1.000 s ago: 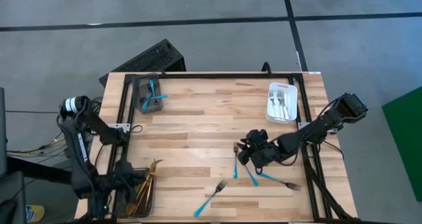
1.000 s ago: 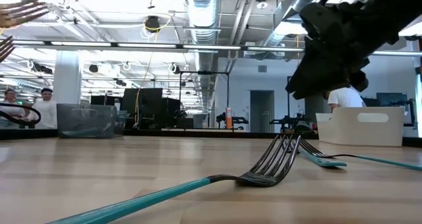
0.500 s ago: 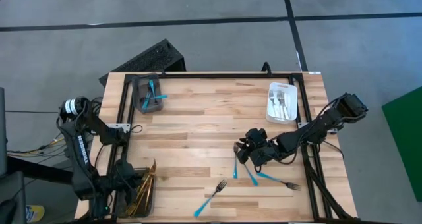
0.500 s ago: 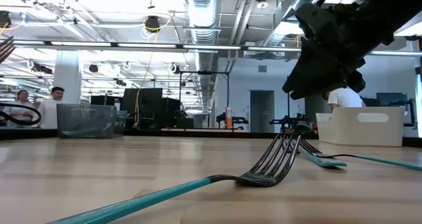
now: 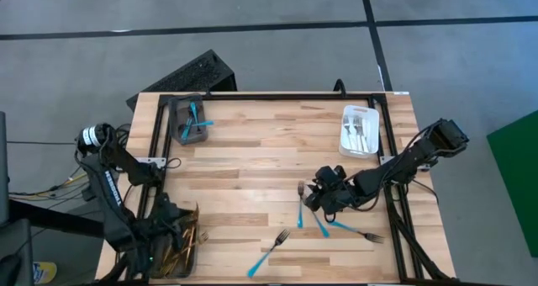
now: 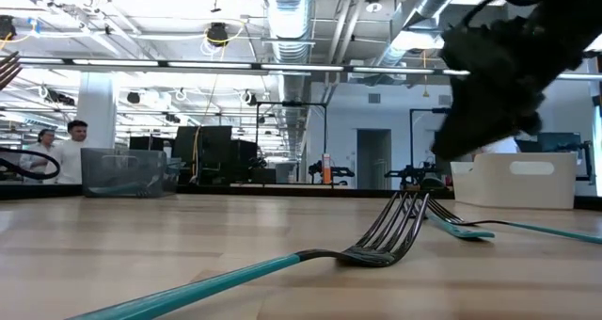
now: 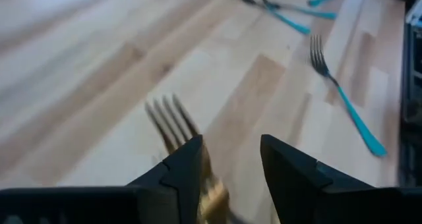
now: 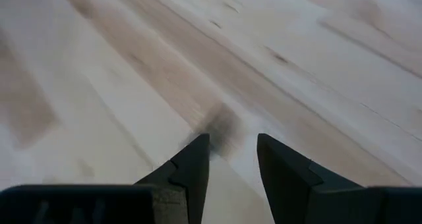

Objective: Sort silverware by color (type)
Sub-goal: Put the blue fork into the top black bin

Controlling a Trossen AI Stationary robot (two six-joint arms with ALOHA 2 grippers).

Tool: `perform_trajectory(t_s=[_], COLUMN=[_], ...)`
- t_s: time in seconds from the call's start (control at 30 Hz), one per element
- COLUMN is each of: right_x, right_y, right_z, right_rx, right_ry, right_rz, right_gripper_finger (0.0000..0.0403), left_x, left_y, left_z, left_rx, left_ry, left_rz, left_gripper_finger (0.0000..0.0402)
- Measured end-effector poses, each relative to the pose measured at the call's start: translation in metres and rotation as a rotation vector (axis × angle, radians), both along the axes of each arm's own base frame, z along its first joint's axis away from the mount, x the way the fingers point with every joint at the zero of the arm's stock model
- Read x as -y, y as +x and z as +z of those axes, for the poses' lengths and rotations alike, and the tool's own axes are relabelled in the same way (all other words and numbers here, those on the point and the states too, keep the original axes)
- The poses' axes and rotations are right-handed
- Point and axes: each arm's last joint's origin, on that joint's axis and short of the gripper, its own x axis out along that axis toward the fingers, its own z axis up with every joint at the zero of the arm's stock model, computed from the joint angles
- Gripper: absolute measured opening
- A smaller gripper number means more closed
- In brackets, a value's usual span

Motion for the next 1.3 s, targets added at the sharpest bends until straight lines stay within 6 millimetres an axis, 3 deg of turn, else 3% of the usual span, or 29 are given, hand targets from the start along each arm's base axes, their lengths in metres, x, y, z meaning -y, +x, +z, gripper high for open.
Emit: perform_trajectory(t_s=[0.2, 0.33, 0.6, 0.73, 0.93, 1.13, 1.3], right_x=[0.003, 0.0, -0.021, -0.031, -0.043, -0.059, -0.062], right_y=[-0.014, -0.01, -0.001, -0.003, 0.006, 0.027, 0.033], right_z=[-0.004, -0.003, 0.006, -0.006, -0.031, -0.038, -0.042], right_rx=[-0.178, -0.166, -0.044, -0.093, -0.229, -0.296, -0.432], right_ry=[0.086, 0.154, 0.132, 0.112, 0.07, 0.04, 0.006], right_rz=[-0.064, -0.032, 0.179, 0.206, 0.18, 0.27, 0.222], right_gripper_finger=[0.0152, 0.0152, 0.0152, 0.0152, 0.0152, 0.0152, 0.0152], left_x=[-0.011, -0.018, -0.053, -0.064, -0.063, -0.062, -0.067], left_y=[0.019, 0.027, 0.017, 0.014, 0.026, 0.041, 0.049], left_z=[0.001, 0.001, 0.027, 0.043, 0.049, 0.045, 0.04], left_rx=[-0.028, -0.073, -0.05, 0.065, 0.155, 0.135, 0.12], left_ry=[0.103, 0.172, 0.228, 0.224, 0.298, 0.311, 0.315], left_rz=[0.023, 0.019, 0.117, 0.095, 0.056, 0.074, 0.105], left_gripper_finger=[0.0139, 0.0139, 0.0139, 0.0139, 0.0139, 0.0139, 0.0139])
